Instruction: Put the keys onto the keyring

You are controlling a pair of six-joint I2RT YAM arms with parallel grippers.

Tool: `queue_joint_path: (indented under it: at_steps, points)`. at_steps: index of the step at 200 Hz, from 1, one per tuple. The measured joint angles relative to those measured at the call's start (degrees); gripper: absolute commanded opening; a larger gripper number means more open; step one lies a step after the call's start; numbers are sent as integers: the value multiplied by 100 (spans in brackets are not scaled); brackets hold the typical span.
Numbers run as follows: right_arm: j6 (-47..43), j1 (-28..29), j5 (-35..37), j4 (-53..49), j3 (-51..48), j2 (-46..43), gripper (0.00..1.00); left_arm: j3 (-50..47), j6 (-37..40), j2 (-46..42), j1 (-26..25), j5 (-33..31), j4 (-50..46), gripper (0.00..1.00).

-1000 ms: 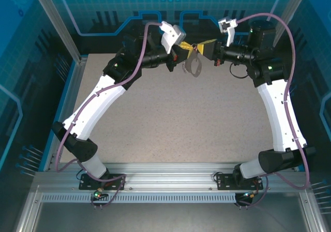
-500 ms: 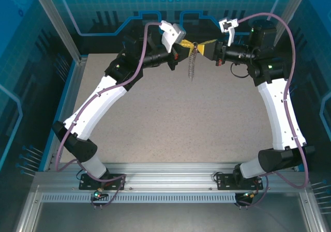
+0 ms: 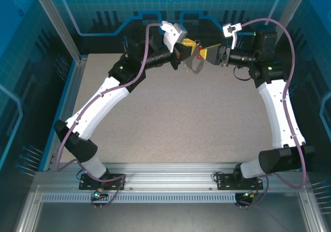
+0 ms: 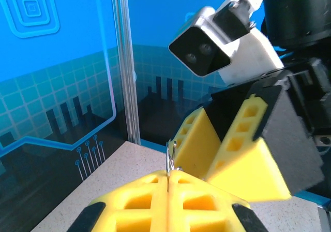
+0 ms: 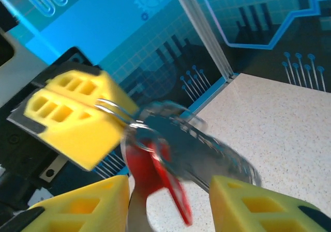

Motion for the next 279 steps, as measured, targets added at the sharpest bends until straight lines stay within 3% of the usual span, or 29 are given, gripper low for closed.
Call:
queue_joint_path:
  at_steps: [85, 157, 196, 231, 256, 279]
  points:
    - [892, -282, 26, 1108, -208, -348, 47, -76, -223, -2, 2, 57, 181, 0]
    - [1829, -369, -122, 2452, -433, -326, 54, -236, -1082, -2, 282, 560, 726, 0]
    - [2044, -136, -168, 2898, -431, -170, 55, -236, -1471, -2, 345, 861, 852, 0]
    - [2105, 125, -149, 2994, -428, 55, 52, -234, -1681, -2, 345, 1086, 909, 0]
    - [2133, 170, -149, 3014, -435, 111, 40, -234, -1810, -2, 345, 1165, 955, 0]
    - [2205, 179, -149, 3180, -525, 68, 42, -234, -1912, -2, 348, 1172, 1010, 0]
